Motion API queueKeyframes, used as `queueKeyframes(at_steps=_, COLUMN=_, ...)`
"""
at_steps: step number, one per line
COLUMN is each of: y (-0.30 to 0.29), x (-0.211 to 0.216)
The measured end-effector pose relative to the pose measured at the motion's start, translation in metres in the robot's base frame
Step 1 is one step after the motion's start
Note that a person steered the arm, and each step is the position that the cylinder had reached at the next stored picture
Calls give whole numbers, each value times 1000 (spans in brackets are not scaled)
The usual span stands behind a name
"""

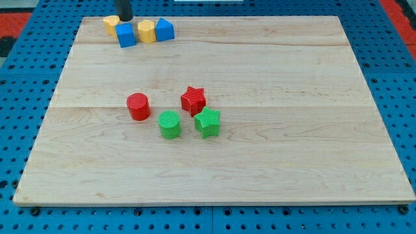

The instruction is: Move green star to bottom right

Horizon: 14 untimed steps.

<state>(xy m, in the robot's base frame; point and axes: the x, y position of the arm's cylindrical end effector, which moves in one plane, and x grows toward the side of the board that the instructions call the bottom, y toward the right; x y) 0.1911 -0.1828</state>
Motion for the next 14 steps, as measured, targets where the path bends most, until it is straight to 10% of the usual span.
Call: queueKeyframes(at_steps=14, y=19, x=0)
